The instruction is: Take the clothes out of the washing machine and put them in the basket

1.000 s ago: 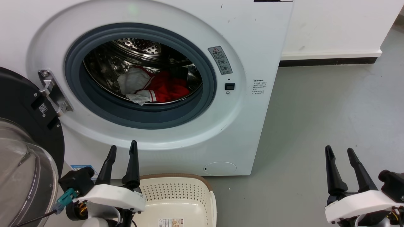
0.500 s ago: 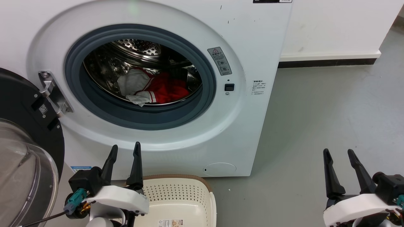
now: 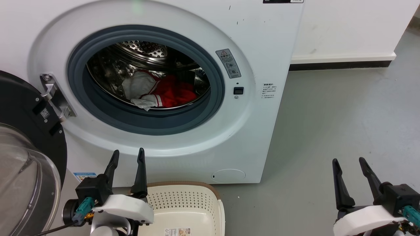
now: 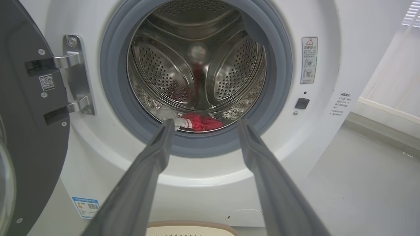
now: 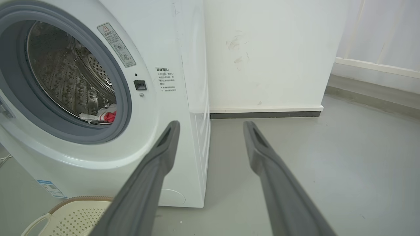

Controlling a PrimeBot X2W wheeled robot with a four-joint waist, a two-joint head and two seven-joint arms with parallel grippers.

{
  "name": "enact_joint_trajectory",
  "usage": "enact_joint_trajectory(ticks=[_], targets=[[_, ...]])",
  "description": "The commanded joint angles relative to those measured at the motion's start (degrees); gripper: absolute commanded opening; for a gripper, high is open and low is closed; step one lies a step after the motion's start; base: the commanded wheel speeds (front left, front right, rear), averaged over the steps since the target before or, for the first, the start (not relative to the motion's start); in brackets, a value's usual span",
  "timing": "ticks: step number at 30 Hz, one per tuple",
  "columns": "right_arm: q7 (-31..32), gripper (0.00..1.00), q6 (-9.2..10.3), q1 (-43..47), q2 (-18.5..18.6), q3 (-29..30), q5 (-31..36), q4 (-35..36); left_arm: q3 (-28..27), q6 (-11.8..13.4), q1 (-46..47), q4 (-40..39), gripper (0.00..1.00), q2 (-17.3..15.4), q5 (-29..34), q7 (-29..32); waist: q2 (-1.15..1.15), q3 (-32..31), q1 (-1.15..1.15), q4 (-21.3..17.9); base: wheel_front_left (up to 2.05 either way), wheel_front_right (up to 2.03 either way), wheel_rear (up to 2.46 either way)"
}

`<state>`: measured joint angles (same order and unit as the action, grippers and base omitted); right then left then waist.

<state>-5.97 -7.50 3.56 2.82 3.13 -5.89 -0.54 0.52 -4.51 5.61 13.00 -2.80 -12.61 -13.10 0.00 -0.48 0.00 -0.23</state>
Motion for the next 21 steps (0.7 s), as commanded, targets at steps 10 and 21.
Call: enact_joint_trajectory(ticks=[10,21], targets=[[-0.72,1.00,0.03,0.54,0.10,-0.51,5.32,0.86,0.37,0.59,0.71,0.24,1.00,-0.13,4.84,-1.48,0.00,0.03,0.00,0.27,0.00,0.00,0.00],[-1.00,1.00,0.03,0.76,0.09,-0.61,7.68,0.88,0.52,0.85,0.44,0.81,1.00,-0.13,7.12,-2.12,0.00,0.15,0.00,0.39,0.00,0.00,0.00]])
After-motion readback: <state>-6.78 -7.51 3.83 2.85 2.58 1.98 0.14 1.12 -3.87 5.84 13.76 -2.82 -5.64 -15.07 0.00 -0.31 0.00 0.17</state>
